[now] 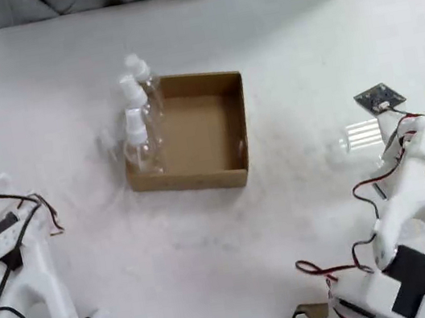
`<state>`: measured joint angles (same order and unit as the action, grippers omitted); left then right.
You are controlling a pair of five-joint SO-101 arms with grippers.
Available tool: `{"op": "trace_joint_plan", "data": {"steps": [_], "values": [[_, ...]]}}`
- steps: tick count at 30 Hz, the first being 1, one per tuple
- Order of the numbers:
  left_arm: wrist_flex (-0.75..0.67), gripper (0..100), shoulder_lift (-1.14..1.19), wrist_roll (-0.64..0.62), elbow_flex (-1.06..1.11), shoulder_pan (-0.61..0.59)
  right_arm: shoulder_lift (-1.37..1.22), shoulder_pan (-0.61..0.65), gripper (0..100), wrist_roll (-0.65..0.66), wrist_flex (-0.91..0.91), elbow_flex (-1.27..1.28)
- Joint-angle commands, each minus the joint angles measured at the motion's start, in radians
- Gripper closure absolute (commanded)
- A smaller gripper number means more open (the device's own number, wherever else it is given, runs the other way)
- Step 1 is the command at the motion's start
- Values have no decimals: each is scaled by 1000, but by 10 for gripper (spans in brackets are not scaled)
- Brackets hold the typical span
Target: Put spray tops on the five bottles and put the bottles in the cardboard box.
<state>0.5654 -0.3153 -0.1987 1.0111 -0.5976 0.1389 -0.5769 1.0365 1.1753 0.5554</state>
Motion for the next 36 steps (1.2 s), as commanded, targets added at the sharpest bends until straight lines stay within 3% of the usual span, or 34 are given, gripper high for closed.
{"op": "trace_joint_plan", "data": {"steps": [1, 9, 36], "values": [[-21, 974, 2, -3, -37, -1, -33, 8, 767, 17, -65, -54], [-21, 974, 2, -3, -37, -1, -59, 8, 696, 17, -76, -54], [-21, 974, 2, -3, -37, -1, -151, 31, 725, 15, -110, -74]]}}
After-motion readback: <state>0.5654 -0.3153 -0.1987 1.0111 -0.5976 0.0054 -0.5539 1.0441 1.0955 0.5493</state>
